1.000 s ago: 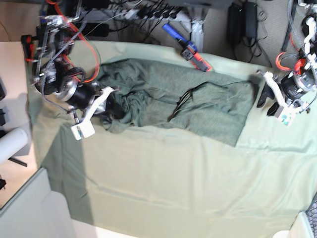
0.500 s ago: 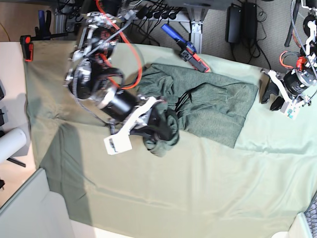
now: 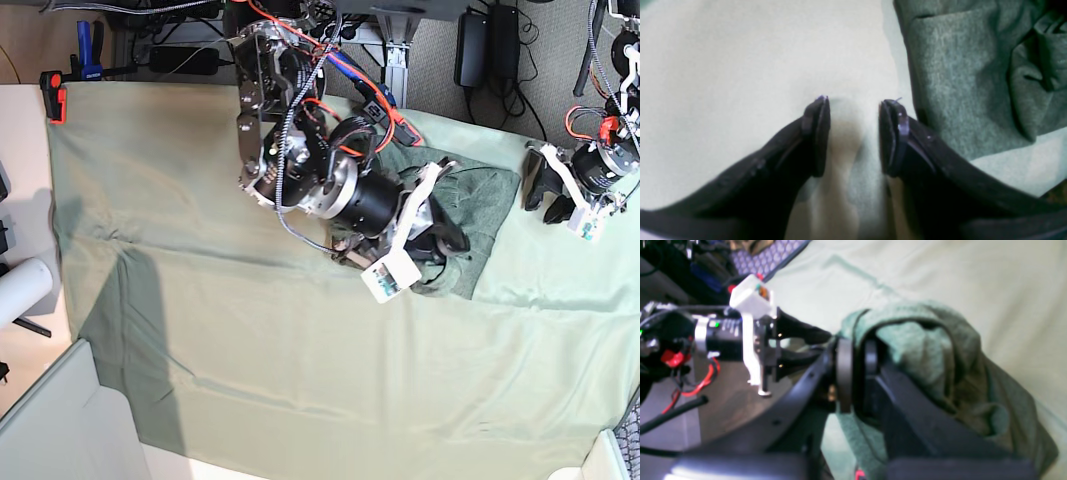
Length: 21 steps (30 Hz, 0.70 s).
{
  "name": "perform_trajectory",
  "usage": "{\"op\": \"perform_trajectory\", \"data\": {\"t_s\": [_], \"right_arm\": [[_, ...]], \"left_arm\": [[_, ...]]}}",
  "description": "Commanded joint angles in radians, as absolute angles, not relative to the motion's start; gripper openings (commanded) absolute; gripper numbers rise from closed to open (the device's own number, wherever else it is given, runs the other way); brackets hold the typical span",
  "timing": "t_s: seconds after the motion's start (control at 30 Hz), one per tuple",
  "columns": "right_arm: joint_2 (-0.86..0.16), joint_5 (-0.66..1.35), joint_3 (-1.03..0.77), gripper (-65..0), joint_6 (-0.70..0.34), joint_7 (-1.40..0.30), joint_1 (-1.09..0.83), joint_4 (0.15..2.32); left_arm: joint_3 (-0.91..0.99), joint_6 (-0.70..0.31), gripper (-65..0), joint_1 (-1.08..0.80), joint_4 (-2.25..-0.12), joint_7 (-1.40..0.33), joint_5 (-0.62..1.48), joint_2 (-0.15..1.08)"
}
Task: Fold the T-shirt properly
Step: 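Carry the shirt end with the right gripper over toward the left gripper, then lay the carried end onto the folded bundle and open the right gripper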
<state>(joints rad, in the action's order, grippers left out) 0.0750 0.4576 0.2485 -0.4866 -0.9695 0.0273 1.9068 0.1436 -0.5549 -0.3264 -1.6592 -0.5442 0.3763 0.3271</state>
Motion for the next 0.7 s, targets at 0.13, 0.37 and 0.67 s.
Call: {"op": "perform_trajectory", "data": {"t_s": [0.13, 0.37, 0.67], "right_arm": [[0.083, 0.479, 0.282, -29.2, -0.495, -0.939, 0.036, 1.922], [0.083, 0.551, 0.282, -29.1, -0.495, -0.939, 0.047, 1.925], [0.074, 0.53, 0.111, -29.2, -0.497, -1.024, 0.079, 1.948]], "left_arm": [[0.144, -0.573, -39.7, -0.327, -1.664, -0.566, 0.407, 0.332], [0.144, -0.573, -39.7, -0.327, -1.664, -0.578, 0.407, 0.337], [0.144, -0.622, -39.7, -0.331, -1.664, -0.58, 0.447, 0.389]]}}
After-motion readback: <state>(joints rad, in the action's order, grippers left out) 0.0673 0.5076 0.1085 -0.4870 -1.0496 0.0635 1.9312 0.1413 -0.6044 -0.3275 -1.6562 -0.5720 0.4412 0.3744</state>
